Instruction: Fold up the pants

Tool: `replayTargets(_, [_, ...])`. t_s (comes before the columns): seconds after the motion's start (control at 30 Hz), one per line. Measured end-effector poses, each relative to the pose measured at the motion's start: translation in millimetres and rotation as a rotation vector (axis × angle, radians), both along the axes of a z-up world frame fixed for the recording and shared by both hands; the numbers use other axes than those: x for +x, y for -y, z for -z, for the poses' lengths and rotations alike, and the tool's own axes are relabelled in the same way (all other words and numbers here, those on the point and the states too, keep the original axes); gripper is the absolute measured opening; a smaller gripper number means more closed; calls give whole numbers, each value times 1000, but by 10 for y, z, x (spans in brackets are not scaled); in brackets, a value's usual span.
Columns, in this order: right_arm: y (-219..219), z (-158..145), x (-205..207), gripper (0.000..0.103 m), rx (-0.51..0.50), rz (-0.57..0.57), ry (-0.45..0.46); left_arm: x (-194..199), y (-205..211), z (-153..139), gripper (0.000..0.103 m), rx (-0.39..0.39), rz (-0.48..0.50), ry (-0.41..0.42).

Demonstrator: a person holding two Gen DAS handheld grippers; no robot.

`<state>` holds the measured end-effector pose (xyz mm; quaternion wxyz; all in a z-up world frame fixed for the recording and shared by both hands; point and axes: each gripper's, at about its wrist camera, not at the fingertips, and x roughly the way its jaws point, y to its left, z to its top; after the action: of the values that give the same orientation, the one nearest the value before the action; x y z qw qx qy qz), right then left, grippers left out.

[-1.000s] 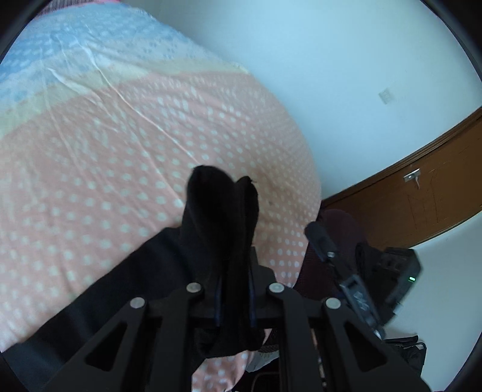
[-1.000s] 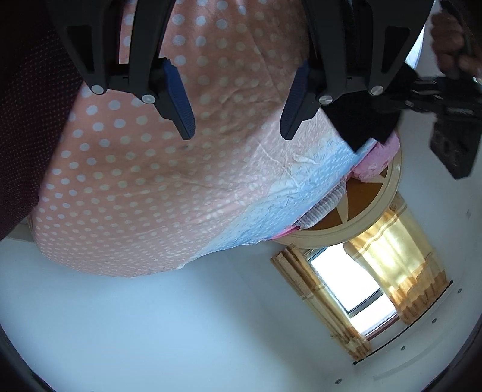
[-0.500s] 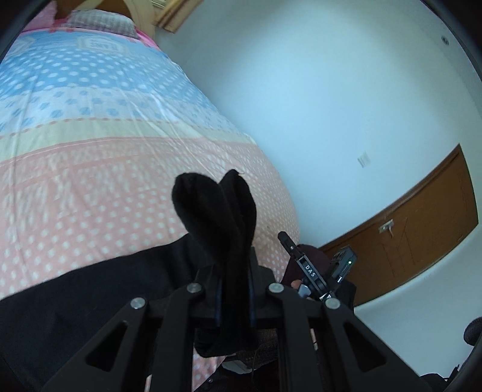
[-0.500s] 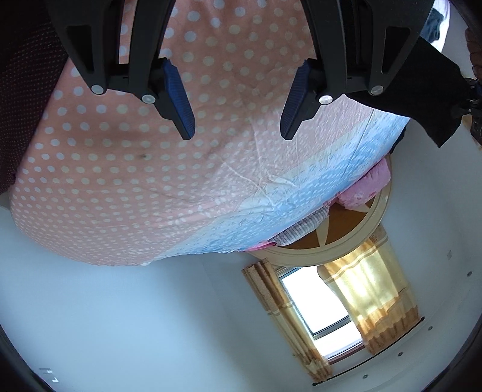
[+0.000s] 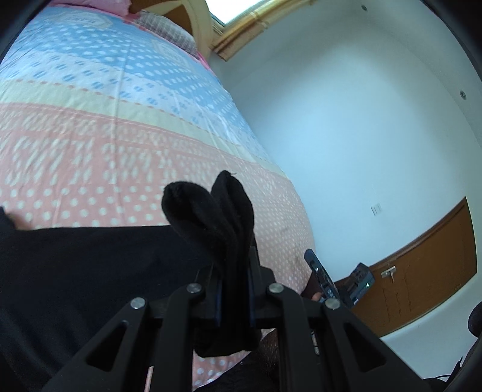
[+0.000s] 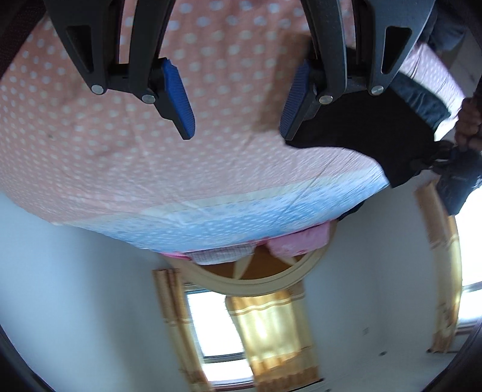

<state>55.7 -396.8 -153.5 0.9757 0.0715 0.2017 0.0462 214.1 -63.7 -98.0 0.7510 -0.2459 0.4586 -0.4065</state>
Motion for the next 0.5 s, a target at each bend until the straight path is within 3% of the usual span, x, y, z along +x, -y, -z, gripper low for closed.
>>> replayTargets(0.13, [-367,45,1,61,-23,-149,-13,-18,-208,186,13,21,-37,-7])
replayTargets(0.3, [-946,211,68,61,-135,-303,-78,37,-366,518,12,45,-85,-51])
replayTargets(0.43, [-1132,489,336,61,-176,-270,-242,55,-442,717,13,84,-99,-55])
replayTargets(0.5, [-1161,515,359,61,-217,-259,-237,75,-449,799,15,124,-121,-62])
